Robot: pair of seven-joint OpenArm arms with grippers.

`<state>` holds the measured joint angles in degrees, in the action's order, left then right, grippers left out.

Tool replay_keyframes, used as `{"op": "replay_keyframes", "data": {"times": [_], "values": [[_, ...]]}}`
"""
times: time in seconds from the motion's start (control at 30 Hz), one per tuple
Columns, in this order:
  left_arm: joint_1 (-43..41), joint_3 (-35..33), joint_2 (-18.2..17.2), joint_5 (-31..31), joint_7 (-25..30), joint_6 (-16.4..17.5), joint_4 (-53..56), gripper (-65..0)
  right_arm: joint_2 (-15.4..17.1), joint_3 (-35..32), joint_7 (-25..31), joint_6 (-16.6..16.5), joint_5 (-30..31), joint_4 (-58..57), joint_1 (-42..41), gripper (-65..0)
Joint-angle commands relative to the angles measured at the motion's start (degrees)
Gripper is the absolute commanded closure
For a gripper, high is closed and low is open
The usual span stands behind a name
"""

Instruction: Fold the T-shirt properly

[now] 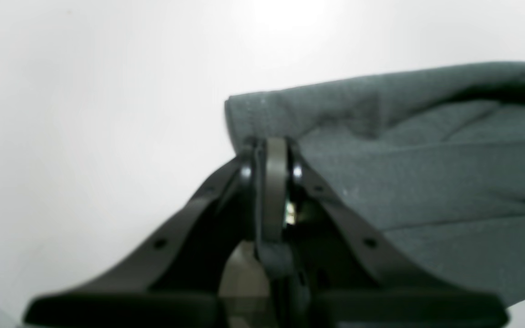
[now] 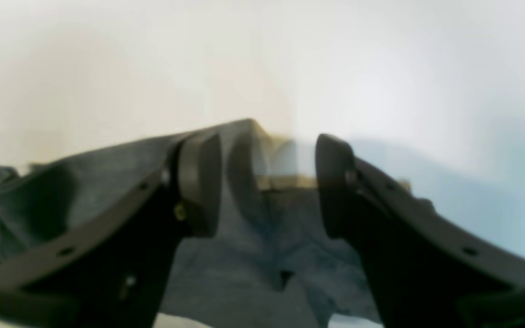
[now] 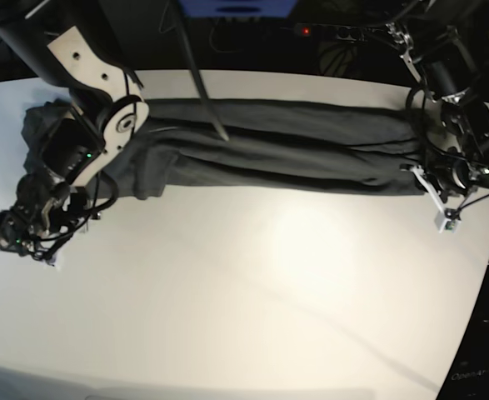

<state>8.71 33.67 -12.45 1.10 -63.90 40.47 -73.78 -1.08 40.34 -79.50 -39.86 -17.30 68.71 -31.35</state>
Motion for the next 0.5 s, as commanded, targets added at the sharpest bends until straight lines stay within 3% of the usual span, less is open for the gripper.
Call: {"op": "replay_keyframes", "data": {"times": [0.0, 0.27, 0.37, 0.47], "values": [[0.13, 0.13, -0.52, -2.55, -2.96, -0.47, -0.11, -2.2, 0.42, -0.29, -0.50, -0.14, 0.64, 0.79, -1.31, -30.5], [0.83, 0.22, -0.52, -2.55, -3.66, -0.47, -0.11, -2.2, 0.25, -0.21, -0.50, -0.14, 1.17, 0.79, -0.16, -29.5], [0.83, 0.22, -0.52, -2.47, -3.66, -0.47, -0.11, -2.2, -0.28, -0.21, -0.50, -0.14, 1.26, 0.79, -0.16, -19.4], [0.92, 0.22, -0.34, -2.47, -3.66, -0.47, -0.11, -2.2, -0.81, -0.21, -0.50, -0.14, 1.26, 0.79, -0.16, -1.0]]}}
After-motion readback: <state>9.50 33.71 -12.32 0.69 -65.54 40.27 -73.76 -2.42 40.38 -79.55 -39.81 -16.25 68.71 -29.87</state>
